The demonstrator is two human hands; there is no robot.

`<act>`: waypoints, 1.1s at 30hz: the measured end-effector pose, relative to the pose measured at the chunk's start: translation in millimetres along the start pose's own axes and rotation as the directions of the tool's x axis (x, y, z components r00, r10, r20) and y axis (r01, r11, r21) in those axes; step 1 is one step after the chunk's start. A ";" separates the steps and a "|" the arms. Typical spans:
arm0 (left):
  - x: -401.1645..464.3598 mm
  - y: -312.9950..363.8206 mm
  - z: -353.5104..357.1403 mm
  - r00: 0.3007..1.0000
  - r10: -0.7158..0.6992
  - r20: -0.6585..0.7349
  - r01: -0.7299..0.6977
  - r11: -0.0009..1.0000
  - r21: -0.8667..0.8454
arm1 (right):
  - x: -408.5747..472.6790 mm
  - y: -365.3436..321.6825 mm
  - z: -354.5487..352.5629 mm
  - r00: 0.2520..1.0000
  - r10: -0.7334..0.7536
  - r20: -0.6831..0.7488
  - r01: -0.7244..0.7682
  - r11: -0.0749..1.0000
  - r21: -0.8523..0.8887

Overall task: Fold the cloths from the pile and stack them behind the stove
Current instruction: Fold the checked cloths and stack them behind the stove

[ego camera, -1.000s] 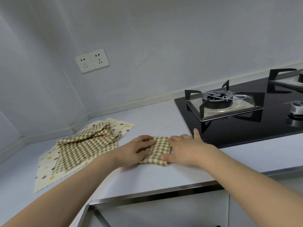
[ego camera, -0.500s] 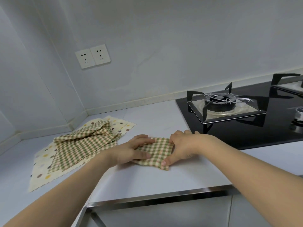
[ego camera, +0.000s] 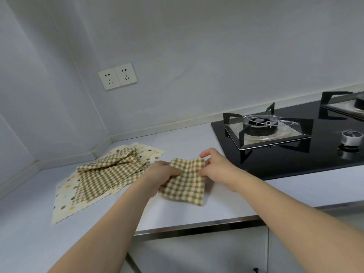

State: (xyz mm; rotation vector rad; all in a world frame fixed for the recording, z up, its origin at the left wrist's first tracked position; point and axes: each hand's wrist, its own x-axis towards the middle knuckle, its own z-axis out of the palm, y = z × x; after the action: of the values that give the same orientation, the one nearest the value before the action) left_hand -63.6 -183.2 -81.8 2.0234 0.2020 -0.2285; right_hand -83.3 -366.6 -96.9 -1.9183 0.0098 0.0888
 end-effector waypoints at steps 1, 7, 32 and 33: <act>-3.7 -0.8 -0.7 1.000 -0.017 0.000 0.017 0.996 -0.093 | -3.5 -2.0 -1.1 1.000 -0.002 -0.010 0.003 0.986 0.165; -25.8 1.2 6.7 1.000 0.030 0.005 -0.025 0.914 -0.404 | -10.0 -19.6 -5.7 0.990 0.140 0.022 -0.127 0.810 0.573; 45.3 243.8 -8.2 0.932 0.140 -0.335 -0.199 0.968 -0.150 | 107.4 -205.4 -113.5 0.923 0.222 -0.314 -0.177 0.970 0.167; 39.5 262.6 -7.1 0.938 0.138 -0.317 -0.198 0.966 -0.166 | 102.9 -216.4 -127.8 0.917 0.229 -0.327 -0.179 0.968 0.174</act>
State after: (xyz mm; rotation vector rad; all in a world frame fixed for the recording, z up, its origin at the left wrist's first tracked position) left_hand 38.6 -291.7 138.1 1.8587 0.2319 0.2074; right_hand 37.6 -408.7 142.6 -1.7640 0.4443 -0.1077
